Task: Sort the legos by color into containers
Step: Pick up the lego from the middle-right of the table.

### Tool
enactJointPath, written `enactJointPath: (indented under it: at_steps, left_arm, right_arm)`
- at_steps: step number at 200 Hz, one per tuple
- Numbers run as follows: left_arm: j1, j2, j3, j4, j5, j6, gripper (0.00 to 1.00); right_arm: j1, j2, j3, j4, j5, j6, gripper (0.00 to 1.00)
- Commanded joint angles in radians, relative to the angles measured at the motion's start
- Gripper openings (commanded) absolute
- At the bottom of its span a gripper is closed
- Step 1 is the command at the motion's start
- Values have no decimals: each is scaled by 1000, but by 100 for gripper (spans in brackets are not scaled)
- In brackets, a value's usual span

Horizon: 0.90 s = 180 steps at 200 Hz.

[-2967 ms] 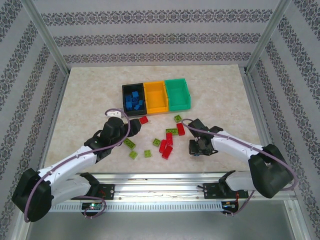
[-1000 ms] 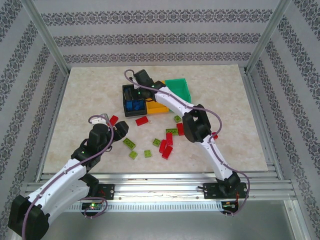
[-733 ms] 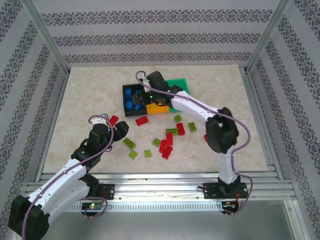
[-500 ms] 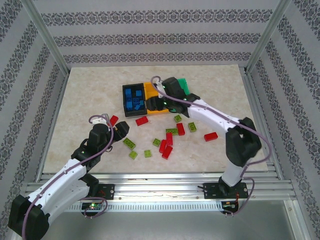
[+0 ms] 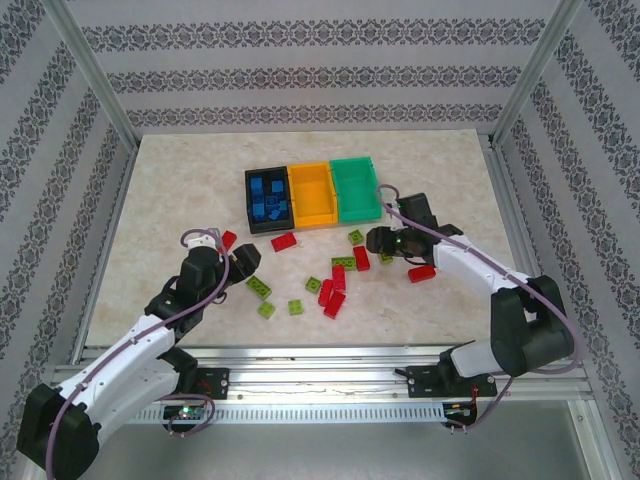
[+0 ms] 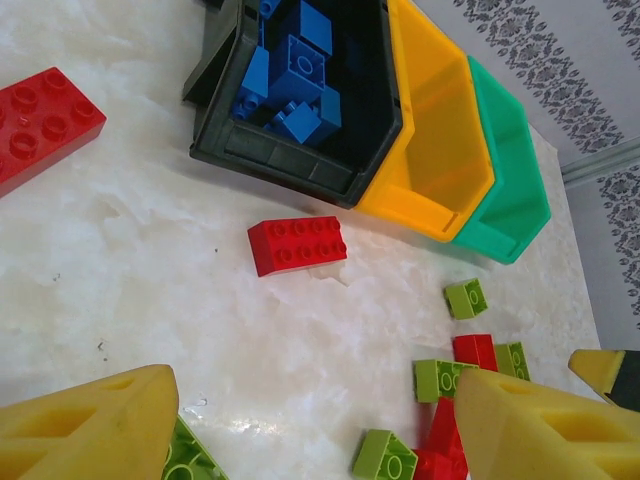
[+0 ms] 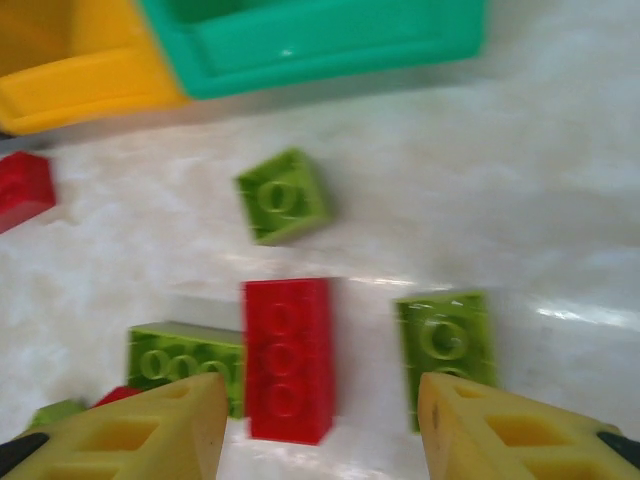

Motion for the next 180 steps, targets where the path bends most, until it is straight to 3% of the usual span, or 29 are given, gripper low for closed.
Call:
enactJointPath:
  at_steps: [1, 70, 107, 136, 150, 180]
  left_arm:
    - [16, 16, 2, 73, 16, -21, 73]
    - [15, 54, 43, 28, 32, -6, 74]
    - [16, 61, 42, 27, 29, -3, 74]
    - [17, 80, 11, 99, 45, -26, 74]
    - [16, 90, 38, 55, 50, -11, 74]
    - [17, 91, 18, 93, 53, -25, 74]
  right_arm:
    - [-24, 12, -21, -20, 20, 0, 54]
    - [-23, 229, 78, -101, 94, -15, 52]
    - [16, 270, 98, -111, 158, -31, 49]
    - [23, 285, 121, -122, 142, -41, 34]
    - [23, 279, 119, -116, 137, -40, 27]
    - [31, 229, 140, -122, 106, -41, 26]
